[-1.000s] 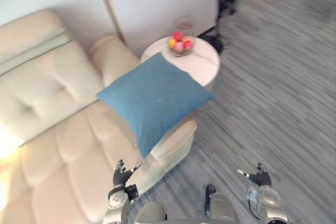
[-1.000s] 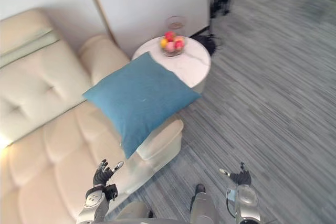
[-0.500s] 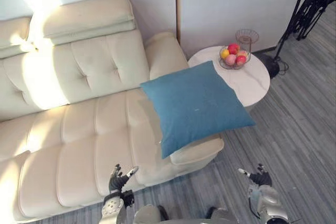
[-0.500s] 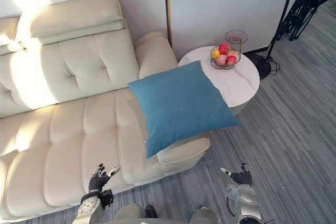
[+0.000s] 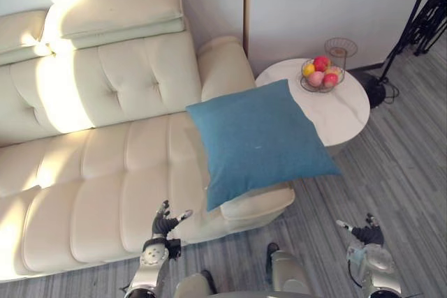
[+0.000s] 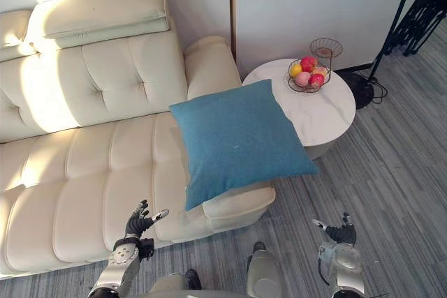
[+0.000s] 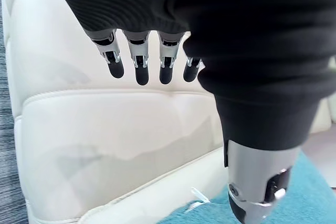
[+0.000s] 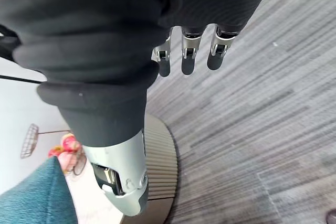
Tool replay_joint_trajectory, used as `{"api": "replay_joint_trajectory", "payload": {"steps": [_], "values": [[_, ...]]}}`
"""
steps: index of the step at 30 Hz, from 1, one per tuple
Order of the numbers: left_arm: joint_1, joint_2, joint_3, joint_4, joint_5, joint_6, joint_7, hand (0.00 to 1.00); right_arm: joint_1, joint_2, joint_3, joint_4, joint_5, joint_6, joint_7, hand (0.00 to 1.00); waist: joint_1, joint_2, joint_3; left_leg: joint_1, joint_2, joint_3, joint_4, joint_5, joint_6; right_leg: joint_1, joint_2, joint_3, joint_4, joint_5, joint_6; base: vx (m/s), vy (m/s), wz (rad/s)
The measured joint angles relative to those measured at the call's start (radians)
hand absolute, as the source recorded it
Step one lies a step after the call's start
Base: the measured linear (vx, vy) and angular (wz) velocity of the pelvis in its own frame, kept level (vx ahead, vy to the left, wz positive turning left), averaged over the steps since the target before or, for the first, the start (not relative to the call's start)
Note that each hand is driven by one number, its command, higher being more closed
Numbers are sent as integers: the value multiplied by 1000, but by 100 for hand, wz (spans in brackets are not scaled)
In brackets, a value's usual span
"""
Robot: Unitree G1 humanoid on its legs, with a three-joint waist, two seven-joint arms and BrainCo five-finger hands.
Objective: Pick up cushions and gather them together orderly.
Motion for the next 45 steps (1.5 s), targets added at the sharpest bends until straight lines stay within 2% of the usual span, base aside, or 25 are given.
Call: {"api": "replay_joint_trajectory", "payload": {"steps": [3, 6, 9, 12, 15, 17, 19, 20, 23, 28, 29, 31, 39, 42, 45], "values": [[-11, 0, -5, -24, 0, -1, 0, 0, 3, -33, -20, -89, -3, -4, -1, 0, -3, -4, 0, -7, -8, -8, -39, 30, -6, -3, -4, -13, -22, 15, -17, -23, -44, 16], [-19, 8, -25, -44, 2, -1, 0, 0, -11, -66, -19, -121, -16, -8, 1, 0, -17, -4, 0, -30, -19, -28, -78, 65, -3, -13, -16, -37, -53, 34, -18, -51, -2, 28], [-66, 12, -49, -55, 4, -1, 3, 0, -72, -93, -10, -137, -26, -9, 3, 0, -13, -4, 3, -101, -32, -28, -101, 99, 5, -68, -15, -40, -102, 85, -20, -72, 6, 4], [-141, 13, -67, -56, 4, -1, 10, 0, -166, -135, 52, -136, -25, -9, 3, 0, -12, -3, 26, -162, -38, -27, -101, 119, 15, -110, -15, -33, -151, 139, -20, -114, 16, -5], [-249, 18, -77, -57, 2, -5, 37, 0, -299, -165, 127, -125, 7, -10, 3, 0, -11, -1, 55, -236, -50, -25, -101, 142, 28, -162, -17, -23, -207, 201, -19, -141, 24, -4], [-346, 33, -76, -57, -4, -8, 55, 0, -435, -180, 178, -78, 41, -11, 2, 0, -10, 1, 102, -273, -52, -22, -105, 155, 34, -174, -18, -18, -266, 254, -18, -175, 22, -3], [-407, 47, -75, -56, -7, -10, 73, 0, -524, -200, 213, -37, 56, -10, 1, 0, 2, 1, 112, -309, -57, -15, -115, 168, 35, -204, -20, -11, -293, 283, -19, -138, 0, -4], [-485, 59, -75, -48, -19, -11, 90, 0, -619, -228, 233, 3, 67, -10, -1, 0, 9, 4, 143, -325, -68, -14, -124, 192, 43, -219, -25, -7, -311, 306, -21, -105, -7, 0], [-642, 83, -77, -4, -41, -19, 119, 0, -808, -280, 280, 77, 102, -7, -14, 0, 13, 11, 186, -371, -75, -23, -134, 222, 49, -253, -32, -13, -332, 338, -24, -90, -17, 12], [-853, 90, -132, 105, -71, -22, 138, 0, -1001, -306, 394, 146, 131, -6, -23, 0, 10, 10, 223, -410, -83, -35, -151, 251, 51, -291, -36, -22, -334, 355, -30, -57, -14, 10], [-901, 89, -162, 130, -72, -22, 137, 100, -1038, -306, 422, 159, 131, -6, -23, 100, 8, 11, 227, -416, -84, -38, -170, 266, 51, -303, -37, -24, -334, 358, -32, -37, -21, 7], [-958, 83, -199, 158, -72, -22, 136, 100, -1083, -305, 462, 181, 131, -5, -23, 100, 8, 11, 233, -416, -84, -40, -195, 281, 43, -307, -32, -28, -347, 364, -35, -35, -30, 6], [-995, 94, -200, 161, -131, -22, 159, 100, -1105, -287, 534, 140, 134, -6, -19, 100, 11, 12, 234, -401, -68, -27, -239, 307, 32, -319, -15, -10, -348, 365, -36, -6, -17, -6], [-999, 99, -200, 160, -150, -21, 164, 100, -1052, -277, 534, 63, 145, -9, -19, 100, 8, 12, 234, -381, -67, -24, -240, 306, 31, -298, -11, -4, -351, 364, -36, 0, 2, -5], [-972, 104, -200, 115, -149, -21, 179, 100, -890, -240, 521, -50, 172, -11, -19, 100, 6, 12, 234, -325, -64, -30, -251, 304, 29, -233, 0, 1, -364, 352, -39, 19, -18, 8]]}}
